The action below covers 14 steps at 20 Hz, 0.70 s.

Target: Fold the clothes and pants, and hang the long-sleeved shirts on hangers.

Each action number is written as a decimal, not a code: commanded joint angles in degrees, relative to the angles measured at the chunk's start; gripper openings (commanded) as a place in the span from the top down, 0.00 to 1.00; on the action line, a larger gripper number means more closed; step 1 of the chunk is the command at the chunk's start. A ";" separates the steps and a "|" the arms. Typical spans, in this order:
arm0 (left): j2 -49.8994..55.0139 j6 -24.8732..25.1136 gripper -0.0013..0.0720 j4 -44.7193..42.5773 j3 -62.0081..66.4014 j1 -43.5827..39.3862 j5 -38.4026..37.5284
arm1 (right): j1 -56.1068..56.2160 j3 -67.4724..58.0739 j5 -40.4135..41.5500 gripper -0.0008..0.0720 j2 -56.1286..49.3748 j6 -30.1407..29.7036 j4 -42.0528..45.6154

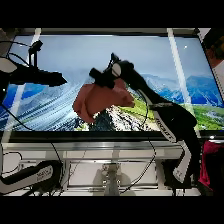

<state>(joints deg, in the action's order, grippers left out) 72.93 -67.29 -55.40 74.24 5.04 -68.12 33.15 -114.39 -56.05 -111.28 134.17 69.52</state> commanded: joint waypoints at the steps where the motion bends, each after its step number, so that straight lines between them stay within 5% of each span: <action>1: -0.04 0.15 0.97 -0.11 0.04 3.08 1.90 | -4.44 -6.71 -1.20 0.98 2.21 -4.04 -0.17; 3: -0.04 0.15 0.97 -0.11 0.04 4.15 1.88 | -6.95 -3.91 -7.69 0.98 4.90 -5.81 3.30; 9: -0.02 0.17 0.97 -0.13 0.04 4.35 1.90 | -11.02 5.05 -47.12 0.98 6.23 -18.75 18.86; 14: -0.02 0.15 0.97 -0.11 0.04 4.35 1.03 | -11.32 13.66 -49.22 0.98 6.03 -14.60 19.39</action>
<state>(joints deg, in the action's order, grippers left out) 72.93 -67.09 -55.51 74.24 9.32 -66.46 22.20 -105.03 -99.81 -105.25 118.52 86.85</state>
